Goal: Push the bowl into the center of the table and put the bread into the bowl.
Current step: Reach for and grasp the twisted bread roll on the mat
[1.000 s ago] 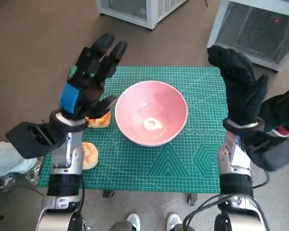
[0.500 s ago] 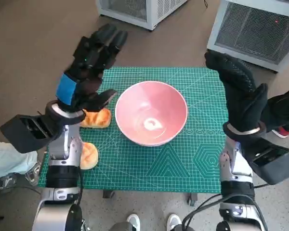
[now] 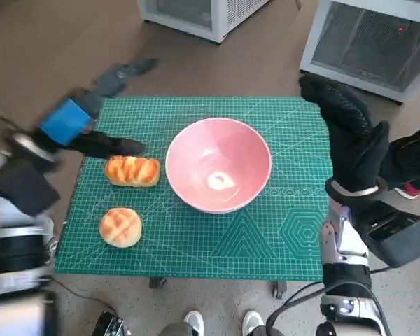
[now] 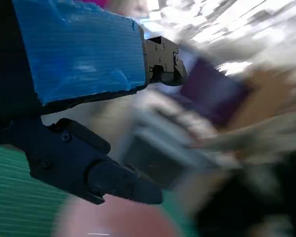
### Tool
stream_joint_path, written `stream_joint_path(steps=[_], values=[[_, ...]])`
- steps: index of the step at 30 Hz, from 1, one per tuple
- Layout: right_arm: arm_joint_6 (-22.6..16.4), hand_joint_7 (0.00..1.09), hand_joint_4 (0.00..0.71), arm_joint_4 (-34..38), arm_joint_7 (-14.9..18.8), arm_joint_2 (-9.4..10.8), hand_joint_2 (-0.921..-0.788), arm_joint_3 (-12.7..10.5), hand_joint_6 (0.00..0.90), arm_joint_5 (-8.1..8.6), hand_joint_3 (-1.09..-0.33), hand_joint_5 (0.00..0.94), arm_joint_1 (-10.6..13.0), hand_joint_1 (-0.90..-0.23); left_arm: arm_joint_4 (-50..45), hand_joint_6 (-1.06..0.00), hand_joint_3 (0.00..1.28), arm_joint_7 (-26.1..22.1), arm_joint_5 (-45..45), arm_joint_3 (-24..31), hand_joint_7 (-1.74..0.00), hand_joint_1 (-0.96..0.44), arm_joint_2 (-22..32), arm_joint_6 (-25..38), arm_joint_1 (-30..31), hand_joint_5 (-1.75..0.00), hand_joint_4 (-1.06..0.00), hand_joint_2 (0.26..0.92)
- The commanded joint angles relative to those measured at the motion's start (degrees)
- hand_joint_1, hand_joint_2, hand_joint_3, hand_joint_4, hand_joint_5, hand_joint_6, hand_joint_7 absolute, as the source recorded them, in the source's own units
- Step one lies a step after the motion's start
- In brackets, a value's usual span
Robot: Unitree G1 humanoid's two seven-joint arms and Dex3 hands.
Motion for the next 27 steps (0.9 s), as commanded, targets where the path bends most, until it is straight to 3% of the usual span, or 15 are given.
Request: stream_joint_path(steps=[1, 6, 15, 27], values=[[0.50, 0.32, 0.273, -0.13, -0.32, 0.88, -0.921, 0.59, 0.251, 0.47, -0.757, 0.002, 1.75, -0.769, 4.25, -0.28, 0.00, -2.95, -1.83, -1.46, -0.12, -0.05, 1.25, -0.42, -0.50, -0.01, -0.20, 0.695], [0.66, 0.32, 0.268, -0.38, 0.12, 1.08, -0.921, 0.75, 0.239, 1.44, -0.773, 0.000, 1.72, -0.758, 6.91, -0.29, 0.01, -4.54, -0.71, -3.24, -0.08, -0.02, 3.12, -0.44, -0.44, 0.00, -0.19, 0.706], [0.64, 0.33, 0.268, 0.55, 1.02, 1.36, -0.921, 0.89, 0.235, 3.22, -0.781, 0.000, 1.16, -0.752, 7.01, -0.30, 0.01, -1.95, 9.35, -8.81, -0.05, -0.07, 6.08, 3.43, 0.51, 0.00, -0.19, 0.716], [0.44, 0.35, 0.266, 2.00, 1.11, 1.21, -0.921, 0.74, 0.241, 3.10, -0.773, 0.000, 0.62, -0.754, 16.95, -0.31, 0.01, 0.40, 15.25, -16.01, -0.02, -0.07, 3.80, 2.11, -2.69, 0.00, -0.18, 0.729]])
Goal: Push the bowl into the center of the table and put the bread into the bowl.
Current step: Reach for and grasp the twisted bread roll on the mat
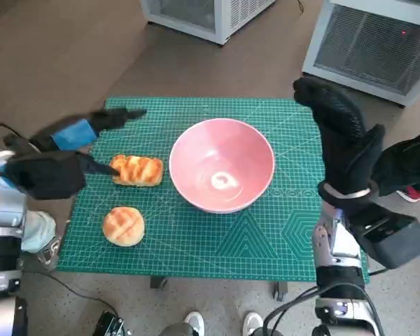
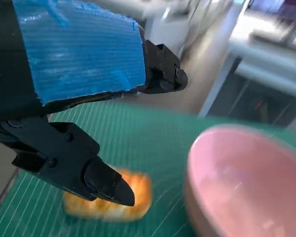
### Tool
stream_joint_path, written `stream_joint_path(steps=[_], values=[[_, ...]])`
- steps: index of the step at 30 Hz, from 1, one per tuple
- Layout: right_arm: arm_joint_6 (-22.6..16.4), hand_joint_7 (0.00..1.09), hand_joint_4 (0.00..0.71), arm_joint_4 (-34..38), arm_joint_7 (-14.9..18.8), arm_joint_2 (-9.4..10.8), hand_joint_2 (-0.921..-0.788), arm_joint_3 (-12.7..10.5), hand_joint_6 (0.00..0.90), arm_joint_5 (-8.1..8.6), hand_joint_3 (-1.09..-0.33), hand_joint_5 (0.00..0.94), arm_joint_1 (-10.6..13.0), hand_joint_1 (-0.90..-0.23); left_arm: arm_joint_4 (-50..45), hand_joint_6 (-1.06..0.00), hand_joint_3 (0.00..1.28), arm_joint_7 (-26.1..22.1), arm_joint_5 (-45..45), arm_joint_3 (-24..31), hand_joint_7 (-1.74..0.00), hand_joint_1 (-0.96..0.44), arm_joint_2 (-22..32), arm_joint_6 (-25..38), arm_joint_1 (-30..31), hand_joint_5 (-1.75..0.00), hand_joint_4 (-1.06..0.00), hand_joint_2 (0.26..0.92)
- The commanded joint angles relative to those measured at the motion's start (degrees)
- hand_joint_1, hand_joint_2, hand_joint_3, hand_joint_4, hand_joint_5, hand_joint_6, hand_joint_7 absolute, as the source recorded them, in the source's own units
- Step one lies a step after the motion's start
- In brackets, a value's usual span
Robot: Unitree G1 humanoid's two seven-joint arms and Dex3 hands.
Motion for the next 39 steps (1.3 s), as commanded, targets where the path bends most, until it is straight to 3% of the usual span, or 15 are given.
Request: stream_joint_path(steps=[1, 12, 21, 23, 26, 28, 29, 30, 31, 33, 36, 39], values=[[0.40, 0.35, 0.266, 1.49, 0.47, -0.11, -0.921, -0.24, 0.240, 0.34, -0.772, 0.000, 0.44, -0.754, 3.03, -0.32, 0.01, 2.35, 3.82, -3.31, -0.02, -0.07, -0.72, -0.84, -2.39, 0.00, -0.18, 0.729], [0.34, 0.36, 0.266, 2.29, 0.47, -0.54, -0.921, -0.42, 0.235, 0.18, -0.773, 0.000, 0.05, -0.752, 10.36, -0.31, 0.01, 5.00, 9.96, -9.09, 0.00, -0.08, -4.10, 4.71, -5.86, 0.00, -0.16, 0.739], [0.85, 0.36, 0.265, 1.98, 0.36, -0.67, -0.921, -0.42, 0.232, 0.15, -0.764, 0.000, 0.18, -0.753, 21.87, -0.32, 0.01, 6.79, 12.59, -13.08, -0.01, -0.06, -7.51, 5.75, -10.11, -0.01, -0.19, 0.753], [0.88, 0.37, 0.265, 1.89, 0.35, -0.66, -0.921, -0.38, 0.232, 0.10, -0.763, 0.000, 0.28, -0.754, 24.41, -0.36, 0.01, 8.54, 13.56, -14.02, -0.01, -0.04, -8.19, 5.26, -10.78, -0.01, -0.23, 0.757], [1.08, 0.37, 0.264, 1.81, 0.46, -0.69, -0.921, -0.36, 0.231, 0.27, -0.763, 0.000, 0.33, -0.753, 27.15, -0.49, 0.02, 12.06, 15.04, -15.50, -0.04, -0.01, -8.76, 3.86, -11.34, -0.03, -0.40, 0.786], [1.12, 0.37, 0.264, 1.65, 0.61, -0.72, -0.921, -0.35, 0.230, 0.40, -0.761, 0.000, 0.49, -0.754, 28.89, -0.63, 0.02, 15.73, 16.48, -16.60, -0.08, 0.02, -8.98, 2.38, -11.47, -0.08, -0.60, 0.824], [1.15, 0.37, 0.264, 1.50, 0.65, -0.72, -0.921, -0.33, 0.229, 0.45, -0.761, 0.000, 0.59, -0.754, 29.58, -0.66, 0.02, 17.68, 17.07, -17.05, -0.10, 0.02, -8.97, 1.43, -11.42, -0.09, -0.65, 0.834], [1.17, 0.37, 0.264, 1.49, 0.69, -0.72, -0.921, -0.34, 0.229, 0.49, -0.760, 0.000, 0.61, -0.754, 30.24, -0.60, 0.05, 19.11, 17.48, -17.41, -0.53, 0.01, -9.00, 0.70, -11.47, -0.46, -0.68, 0.865], [1.18, 0.37, 0.264, 1.46, 0.77, -0.70, -0.921, -0.33, 0.229, 0.57, -0.760, 0.000, 0.65, -0.755, 30.80, -0.55, 0.09, 20.79, 18.01, -17.82, -0.82, 0.01, -8.91, -0.30, -11.46, -0.71, -0.68, 0.885], [1.23, 0.38, 0.264, 1.44, 0.93, -0.65, -0.921, -0.31, 0.228, 0.72, -0.759, 0.000, 0.71, -0.755, 31.66, -0.53, 0.09, 23.21, 18.63, -18.39, -1.02, 0.00, -8.68, -1.99, -11.47, -0.93, -0.70, 0.902], [1.31, 0.38, 0.269, 1.44, 1.14, -0.58, -0.921, -0.28, 0.229, 0.85, -0.755, 0.003, 0.74, -0.755, 32.47, -0.57, 0.08, 25.06, 18.62, -18.53, -1.12, 0.00, -8.34, -3.86, -11.59, -1.08, -0.72, 0.915], [1.41, 0.38, 0.270, 1.41, 1.36, -0.54, -0.921, -0.24, 0.229, 1.04, -0.752, 0.003, 0.70, -0.755, 32.56, -0.59, 0.07, 25.17, 17.70, -17.94, -1.15, 0.00, -7.86, -5.49, -11.79, -1.13, -0.73, 0.918]])
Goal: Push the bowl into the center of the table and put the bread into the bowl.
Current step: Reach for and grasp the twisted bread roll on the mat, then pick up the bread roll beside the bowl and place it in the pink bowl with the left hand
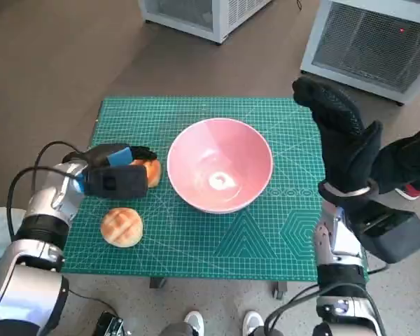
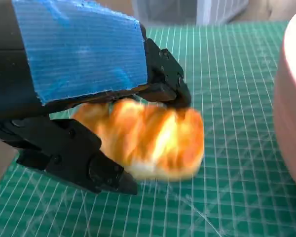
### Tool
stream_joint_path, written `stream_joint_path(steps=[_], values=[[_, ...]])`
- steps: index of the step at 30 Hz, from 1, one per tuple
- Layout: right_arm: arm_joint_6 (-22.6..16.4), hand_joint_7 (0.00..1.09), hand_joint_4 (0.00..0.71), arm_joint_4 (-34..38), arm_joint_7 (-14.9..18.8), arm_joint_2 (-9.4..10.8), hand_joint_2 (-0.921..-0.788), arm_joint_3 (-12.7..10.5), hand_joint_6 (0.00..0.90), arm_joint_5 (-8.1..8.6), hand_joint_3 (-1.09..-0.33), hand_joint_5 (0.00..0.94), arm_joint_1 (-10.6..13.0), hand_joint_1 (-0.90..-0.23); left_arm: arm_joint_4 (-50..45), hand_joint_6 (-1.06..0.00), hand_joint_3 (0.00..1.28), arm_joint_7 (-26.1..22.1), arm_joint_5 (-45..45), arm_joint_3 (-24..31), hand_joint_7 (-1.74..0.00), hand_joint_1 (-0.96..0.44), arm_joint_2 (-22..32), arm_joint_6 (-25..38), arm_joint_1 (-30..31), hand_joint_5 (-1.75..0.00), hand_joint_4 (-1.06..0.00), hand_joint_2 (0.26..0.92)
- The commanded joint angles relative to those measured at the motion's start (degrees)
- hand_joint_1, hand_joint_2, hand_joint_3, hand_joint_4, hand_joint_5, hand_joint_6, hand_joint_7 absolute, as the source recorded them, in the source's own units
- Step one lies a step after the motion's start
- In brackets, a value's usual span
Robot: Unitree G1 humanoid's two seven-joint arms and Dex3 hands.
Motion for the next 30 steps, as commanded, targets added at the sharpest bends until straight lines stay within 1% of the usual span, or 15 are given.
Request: stream_joint_path(steps=[1, 9, 13, 15, 20, 24, 30], values=[[0.96, 0.38, 0.270, 0.12, 0.79, -0.03, -0.921, -0.08, 0.229, 0.72, -0.751, 0.003, 1.09, -0.756, 1.10, -0.59, 0.07, 0.30, -0.59, 0.35, -1.15, 0.00, 1.14, -2.72, -0.69, -1.13, -0.73, 0.919], [0.96, 0.39, 0.270, 0.38, 1.44, 0.17, -0.921, 0.02, 0.225, 1.29, -0.748, 0.002, 1.00, -0.760, -1.04, -0.59, 0.06, -0.96, -3.16, 2.65, -1.20, 0.00, 2.61, -4.64, -1.02, -1.11, -0.73, 0.920], [0.78, 0.39, 0.270, 0.49, 1.74, 0.14, -0.921, 0.00, 0.223, 1.49, -0.748, 0.002, 1.03, -0.761, -3.85, -0.59, 0.06, -1.62, -4.72, 4.54, -1.21, 0.00, 3.95, -4.77, -1.32, -1.11, -0.73, 0.920], [0.77, 0.39, 0.270, 0.52, 1.84, 0.11, -0.921, -0.03, 0.222, 1.58, -0.748, 0.002, 1.02, -0.761, -5.46, -0.59, 0.06, -1.95, -5.29, 5.36, -1.21, 0.00, 4.53, -4.41, -1.42, -1.11, -0.73, 0.920], [0.83, 0.40, 0.270, 0.47, 2.22, 0.09, -0.921, -0.11, 0.220, 1.92, -0.747, 0.002, 1.05, -0.762, -13.33, -0.60, 0.06, -2.29, -8.63, 9.85, -1.20, 0.00, 6.86, -3.99, -1.45, -1.10, -0.74, 0.920], [0.77, 0.40, 0.270, 0.52, 2.38, 0.21, -0.921, -0.16, 0.219, 1.97, -0.747, 0.002, 1.10, -0.763, -19.24, -0.62, 0.04, 0.38, -11.04, 13.55, -1.18, 0.00, 7.65, -6.10, -0.04, -1.05, -0.78, 0.917], [0.66, 0.40, 0.270, 0.82, 2.71, 0.32, -0.921, -0.28, 0.217, 2.23, -0.747, 0.002, 1.14, -0.763, -28.26, -0.66, 0.01, 4.78, -13.28, 17.75, -1.16, 0.00, 6.68, -7.54, 2.28, -0.99, -0.81, 0.911]])
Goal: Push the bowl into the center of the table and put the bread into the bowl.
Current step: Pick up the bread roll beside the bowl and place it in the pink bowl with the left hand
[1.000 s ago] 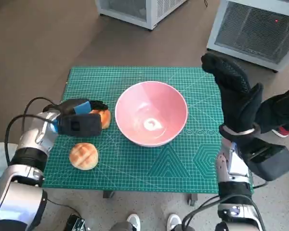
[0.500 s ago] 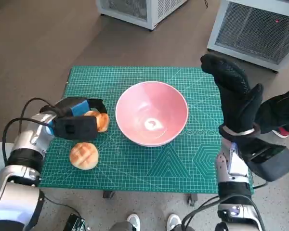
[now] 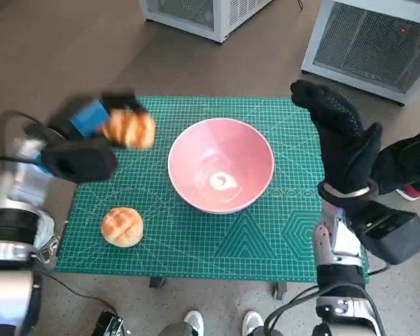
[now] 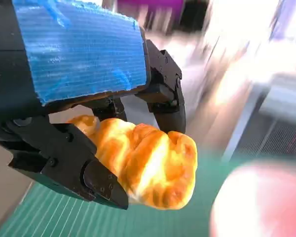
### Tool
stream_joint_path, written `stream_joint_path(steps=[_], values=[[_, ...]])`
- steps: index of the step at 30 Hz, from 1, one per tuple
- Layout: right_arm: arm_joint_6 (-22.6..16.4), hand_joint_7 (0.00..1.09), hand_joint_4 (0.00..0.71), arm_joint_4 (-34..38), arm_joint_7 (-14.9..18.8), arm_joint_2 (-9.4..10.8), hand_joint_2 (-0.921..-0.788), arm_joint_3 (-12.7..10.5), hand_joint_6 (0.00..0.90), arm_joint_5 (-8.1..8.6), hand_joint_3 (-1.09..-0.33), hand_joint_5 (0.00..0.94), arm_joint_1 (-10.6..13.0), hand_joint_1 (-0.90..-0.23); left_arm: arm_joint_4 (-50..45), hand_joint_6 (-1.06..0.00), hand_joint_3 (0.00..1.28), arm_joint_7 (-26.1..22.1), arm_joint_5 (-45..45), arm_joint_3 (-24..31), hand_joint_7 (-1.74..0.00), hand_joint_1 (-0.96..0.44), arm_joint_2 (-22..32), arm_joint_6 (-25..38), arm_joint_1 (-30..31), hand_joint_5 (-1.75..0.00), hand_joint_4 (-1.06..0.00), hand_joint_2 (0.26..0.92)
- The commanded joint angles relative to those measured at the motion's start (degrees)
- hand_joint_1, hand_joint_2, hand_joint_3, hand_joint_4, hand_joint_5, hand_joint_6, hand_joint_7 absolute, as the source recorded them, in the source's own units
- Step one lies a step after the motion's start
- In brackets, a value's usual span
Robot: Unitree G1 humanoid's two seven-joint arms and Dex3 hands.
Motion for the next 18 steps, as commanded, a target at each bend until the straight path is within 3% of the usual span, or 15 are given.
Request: stream_joint_path(steps=[1, 8, 18], values=[[0.49, 0.41, 0.270, 0.74, 0.65, 0.27, -0.921, -0.34, 0.216, 0.67, -0.747, 0.002, 1.14, -0.763, -7.51, -0.67, 0.01, 3.95, -1.39, 2.71, -1.16, 0.00, -0.80, -1.48, 2.43, -0.99, -0.82, 0.910], [0.23, 0.41, 0.270, 1.25, 0.87, 0.42, -0.921, -0.47, 0.210, 0.72, -0.747, 0.001, 0.97, -0.763, -16.49, -0.68, 0.00, 8.91, 1.40, 2.10, -1.14, 0.00, -4.58, -1.21, 4.82, -0.97, -0.84, 0.907], [-0.14, 0.41, 0.270, 1.74, 1.11, 0.83, -0.921, -0.57, 0.207, 0.66, -0.748, 0.001, 0.96, -0.763, -18.21, -0.65, 0.01, 7.49, 6.07, -4.77, -1.11, 0.00, -11.12, -2.68, 3.43, -1.07, -0.80, 0.919]])
